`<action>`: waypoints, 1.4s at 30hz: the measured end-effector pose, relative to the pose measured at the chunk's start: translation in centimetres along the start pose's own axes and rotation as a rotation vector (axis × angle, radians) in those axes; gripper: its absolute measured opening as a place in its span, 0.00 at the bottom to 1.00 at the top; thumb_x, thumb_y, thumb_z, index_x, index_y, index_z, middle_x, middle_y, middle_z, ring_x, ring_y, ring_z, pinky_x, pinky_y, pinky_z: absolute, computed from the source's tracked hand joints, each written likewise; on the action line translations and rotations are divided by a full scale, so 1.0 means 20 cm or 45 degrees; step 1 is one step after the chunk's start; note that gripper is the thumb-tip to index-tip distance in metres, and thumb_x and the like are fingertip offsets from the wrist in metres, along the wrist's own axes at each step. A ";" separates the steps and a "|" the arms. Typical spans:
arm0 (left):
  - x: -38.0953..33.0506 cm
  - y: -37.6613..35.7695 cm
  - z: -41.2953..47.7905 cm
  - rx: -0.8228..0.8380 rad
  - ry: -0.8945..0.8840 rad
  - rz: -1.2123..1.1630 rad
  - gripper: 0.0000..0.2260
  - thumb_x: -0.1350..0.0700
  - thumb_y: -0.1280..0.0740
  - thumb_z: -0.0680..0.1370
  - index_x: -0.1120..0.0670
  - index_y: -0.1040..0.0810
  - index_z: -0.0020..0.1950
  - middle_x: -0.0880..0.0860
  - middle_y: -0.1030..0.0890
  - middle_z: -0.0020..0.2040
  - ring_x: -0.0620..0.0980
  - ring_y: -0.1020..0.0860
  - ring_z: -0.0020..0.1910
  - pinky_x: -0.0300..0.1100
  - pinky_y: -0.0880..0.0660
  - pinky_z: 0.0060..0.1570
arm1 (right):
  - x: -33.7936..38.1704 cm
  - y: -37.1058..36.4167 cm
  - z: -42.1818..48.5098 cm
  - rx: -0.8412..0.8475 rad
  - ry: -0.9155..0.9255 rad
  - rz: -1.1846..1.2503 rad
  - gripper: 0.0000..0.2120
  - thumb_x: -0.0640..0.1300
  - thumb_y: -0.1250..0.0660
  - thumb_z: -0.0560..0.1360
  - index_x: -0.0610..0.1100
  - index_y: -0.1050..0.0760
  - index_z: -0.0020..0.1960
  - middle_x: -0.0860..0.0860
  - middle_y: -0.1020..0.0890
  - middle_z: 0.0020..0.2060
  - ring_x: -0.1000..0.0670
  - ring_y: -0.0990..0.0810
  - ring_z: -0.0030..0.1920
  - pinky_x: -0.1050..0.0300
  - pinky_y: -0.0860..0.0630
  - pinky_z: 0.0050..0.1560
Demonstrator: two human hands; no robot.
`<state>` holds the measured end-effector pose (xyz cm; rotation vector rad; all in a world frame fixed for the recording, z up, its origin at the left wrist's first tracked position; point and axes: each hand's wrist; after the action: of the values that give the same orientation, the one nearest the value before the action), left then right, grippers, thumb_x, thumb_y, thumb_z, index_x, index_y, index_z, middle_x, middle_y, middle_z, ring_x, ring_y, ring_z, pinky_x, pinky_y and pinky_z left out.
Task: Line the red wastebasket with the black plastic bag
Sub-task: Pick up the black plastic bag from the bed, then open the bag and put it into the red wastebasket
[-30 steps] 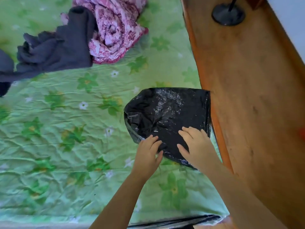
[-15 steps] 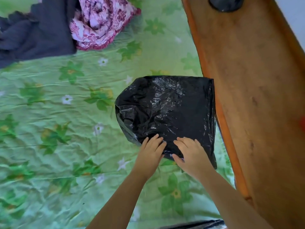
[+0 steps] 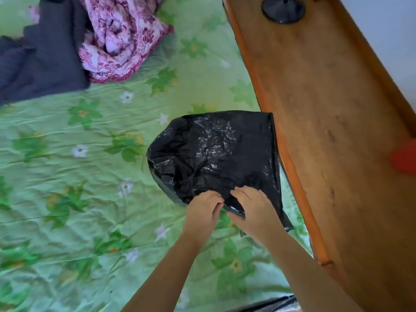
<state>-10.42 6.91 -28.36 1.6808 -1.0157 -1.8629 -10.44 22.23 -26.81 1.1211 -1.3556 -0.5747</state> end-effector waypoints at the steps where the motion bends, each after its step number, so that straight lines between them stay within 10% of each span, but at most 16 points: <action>1: -0.03 0.03 0.00 -0.003 0.052 -0.066 0.03 0.64 0.34 0.73 0.59 0.21 0.45 0.54 0.18 0.44 0.50 0.21 0.44 0.41 0.26 0.46 | 0.01 0.03 0.00 -0.019 0.003 0.011 0.23 0.47 0.29 0.69 0.41 0.28 0.62 0.45 0.24 0.61 0.45 0.30 0.65 0.43 0.38 0.66; 11: -0.29 0.45 -0.08 -0.054 0.099 -0.287 0.03 0.60 0.36 0.76 0.54 0.22 0.46 0.42 0.23 0.41 0.39 0.26 0.42 0.24 0.33 0.43 | 0.21 0.40 -0.11 -0.244 0.017 0.039 0.17 0.34 0.23 0.59 0.38 0.20 0.47 0.43 0.17 0.48 0.42 0.20 0.53 0.45 0.27 0.56; 19: -0.40 0.74 -0.16 -0.030 0.133 -0.314 0.12 0.57 0.36 0.76 0.39 0.30 0.41 0.37 0.25 0.40 0.33 0.26 0.43 0.22 0.33 0.41 | 0.34 0.72 -0.32 -0.253 -0.203 0.039 0.07 0.39 0.33 0.72 0.45 0.21 0.50 0.50 0.19 0.49 0.50 0.23 0.52 0.61 0.29 0.48; 25: -0.60 0.81 -0.22 0.100 -0.124 -0.282 0.10 0.52 0.34 0.74 0.47 0.27 0.55 0.35 0.29 0.47 0.34 0.31 0.47 0.21 0.37 0.47 | 0.48 0.85 -0.50 -0.330 -0.327 0.072 0.09 0.38 0.33 0.72 0.47 0.22 0.51 0.52 0.18 0.48 0.52 0.22 0.47 0.65 0.30 0.39; 36: -1.05 0.67 -0.33 0.403 -0.455 -0.560 0.05 0.61 0.33 0.74 0.52 0.21 0.47 0.43 0.22 0.43 0.36 0.24 0.44 0.26 0.29 0.44 | 0.54 0.99 -0.97 -0.508 -0.546 0.066 0.10 0.36 0.35 0.72 0.47 0.22 0.50 0.53 0.18 0.45 0.55 0.23 0.43 0.75 0.34 0.34; 42: -1.26 0.53 -0.31 0.512 -0.528 -0.538 0.07 0.61 0.35 0.74 0.49 0.22 0.46 0.40 0.21 0.41 0.35 0.23 0.43 0.25 0.30 0.42 | 0.41 1.09 -1.23 -0.686 -0.732 0.087 0.12 0.35 0.34 0.70 0.47 0.21 0.49 0.53 0.18 0.46 0.52 0.21 0.47 0.60 0.26 0.43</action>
<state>-1.72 17.33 -3.81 1.8872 -1.3513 -2.4894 8.57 31.26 -0.28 0.4774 -1.5762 -1.1908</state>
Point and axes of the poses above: each hand's wrist, its own z-axis towards the middle knuckle, its own y-axis out of the back of the hand, x = y × z
